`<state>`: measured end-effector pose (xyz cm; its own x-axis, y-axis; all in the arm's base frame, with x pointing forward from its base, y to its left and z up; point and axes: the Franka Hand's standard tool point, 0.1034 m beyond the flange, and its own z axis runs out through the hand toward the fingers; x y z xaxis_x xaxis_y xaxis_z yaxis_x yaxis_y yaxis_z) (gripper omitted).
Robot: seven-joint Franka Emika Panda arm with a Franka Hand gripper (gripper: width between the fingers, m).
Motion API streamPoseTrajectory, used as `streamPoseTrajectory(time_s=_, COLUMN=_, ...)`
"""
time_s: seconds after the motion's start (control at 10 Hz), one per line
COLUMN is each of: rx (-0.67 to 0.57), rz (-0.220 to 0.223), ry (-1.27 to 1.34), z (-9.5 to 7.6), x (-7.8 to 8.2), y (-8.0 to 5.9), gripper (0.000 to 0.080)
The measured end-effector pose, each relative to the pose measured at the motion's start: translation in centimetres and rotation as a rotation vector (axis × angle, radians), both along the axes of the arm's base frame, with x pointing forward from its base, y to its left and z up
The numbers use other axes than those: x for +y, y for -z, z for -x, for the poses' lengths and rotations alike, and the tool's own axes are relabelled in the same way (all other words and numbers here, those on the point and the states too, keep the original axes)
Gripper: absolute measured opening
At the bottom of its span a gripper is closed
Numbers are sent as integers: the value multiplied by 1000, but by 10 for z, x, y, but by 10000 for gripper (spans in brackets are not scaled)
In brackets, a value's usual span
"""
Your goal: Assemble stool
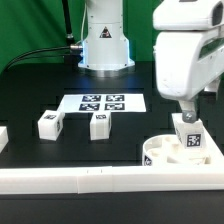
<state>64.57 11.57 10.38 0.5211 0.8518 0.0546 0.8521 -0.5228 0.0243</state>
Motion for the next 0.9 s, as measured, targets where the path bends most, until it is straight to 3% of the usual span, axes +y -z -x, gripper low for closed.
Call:
streamPoseTrajectory(time_s=0.3, rx=-7, rz=27, ry=-187, z=-1, x=-7, y=1, gripper=649)
streamPoseTrajectory(time_s=0.6, rx=-3, rz=90, ry=-495, z=-1, x=-4, y=7, gripper=649)
streamPoseTrajectory(time_s=0.9, rx=11, rz=114, ry=-580, z=0, x=-6, y=13, gripper=649)
